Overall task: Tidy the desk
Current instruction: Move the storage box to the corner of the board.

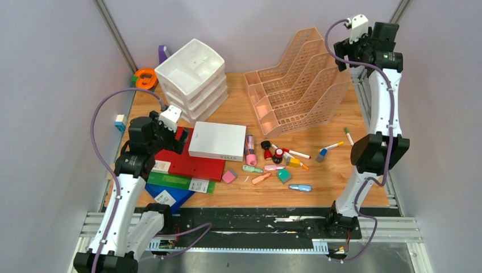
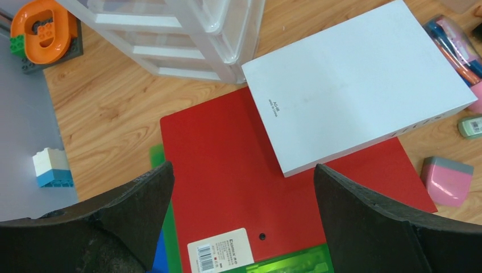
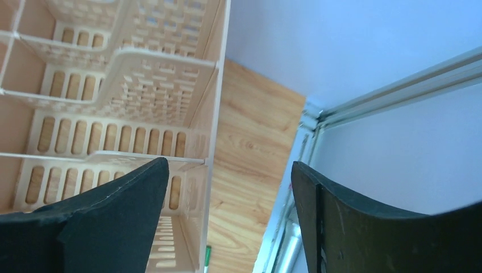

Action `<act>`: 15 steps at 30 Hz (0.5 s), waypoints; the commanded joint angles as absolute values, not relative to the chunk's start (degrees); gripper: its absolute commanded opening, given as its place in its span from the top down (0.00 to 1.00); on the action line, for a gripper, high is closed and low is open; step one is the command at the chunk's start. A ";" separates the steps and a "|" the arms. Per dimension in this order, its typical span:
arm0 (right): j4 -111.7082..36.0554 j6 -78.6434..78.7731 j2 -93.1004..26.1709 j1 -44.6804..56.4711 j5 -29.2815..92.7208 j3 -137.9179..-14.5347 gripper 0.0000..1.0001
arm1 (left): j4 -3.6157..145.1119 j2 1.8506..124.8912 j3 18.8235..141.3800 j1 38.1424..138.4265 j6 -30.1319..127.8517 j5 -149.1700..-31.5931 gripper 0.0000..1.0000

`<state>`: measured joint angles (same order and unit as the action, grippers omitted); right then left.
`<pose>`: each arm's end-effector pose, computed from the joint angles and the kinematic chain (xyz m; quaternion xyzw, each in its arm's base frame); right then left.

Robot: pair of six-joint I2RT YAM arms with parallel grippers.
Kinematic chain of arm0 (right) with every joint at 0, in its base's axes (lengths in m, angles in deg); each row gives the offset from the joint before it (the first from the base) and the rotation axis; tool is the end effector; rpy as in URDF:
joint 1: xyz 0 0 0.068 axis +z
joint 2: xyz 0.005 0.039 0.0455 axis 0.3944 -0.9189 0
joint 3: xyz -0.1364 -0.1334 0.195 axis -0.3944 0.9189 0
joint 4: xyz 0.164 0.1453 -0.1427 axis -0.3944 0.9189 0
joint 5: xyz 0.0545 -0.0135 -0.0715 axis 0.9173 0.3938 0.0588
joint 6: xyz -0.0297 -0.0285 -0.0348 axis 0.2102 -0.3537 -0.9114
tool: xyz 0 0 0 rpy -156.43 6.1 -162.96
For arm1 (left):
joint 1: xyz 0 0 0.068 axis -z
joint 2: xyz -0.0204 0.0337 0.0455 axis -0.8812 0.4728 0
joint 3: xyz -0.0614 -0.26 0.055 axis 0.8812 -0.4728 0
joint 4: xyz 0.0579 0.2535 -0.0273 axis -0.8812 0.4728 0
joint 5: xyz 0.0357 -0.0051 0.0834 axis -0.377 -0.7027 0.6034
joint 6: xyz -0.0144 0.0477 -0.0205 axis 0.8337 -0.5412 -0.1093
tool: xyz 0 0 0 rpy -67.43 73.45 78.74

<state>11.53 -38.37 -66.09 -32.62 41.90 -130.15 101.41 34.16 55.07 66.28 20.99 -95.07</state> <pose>0.4307 -0.0601 0.4194 -0.2395 0.8423 -0.0341 0.4817 0.1764 -0.0218 0.3176 0.2108 0.8255 -0.0430 0.5218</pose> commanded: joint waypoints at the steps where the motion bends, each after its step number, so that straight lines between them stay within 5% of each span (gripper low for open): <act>1: 1.16 -35.24 -55.56 -30.11 39.60 -128.39 0.19 | 102.49 33.09 56.43 66.05 17.68 -93.80 0.00; 15: -16.26 -45.51 -28.63 8.26 28.59 -73.68 0.19 | 102.20 32.38 57.53 66.01 22.47 -88.78 0.00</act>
<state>-10.30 -42.67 -30.99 0.80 34.06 -82.46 103.79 32.65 55.09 66.28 20.46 -90.83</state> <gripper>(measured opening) 0.808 1.000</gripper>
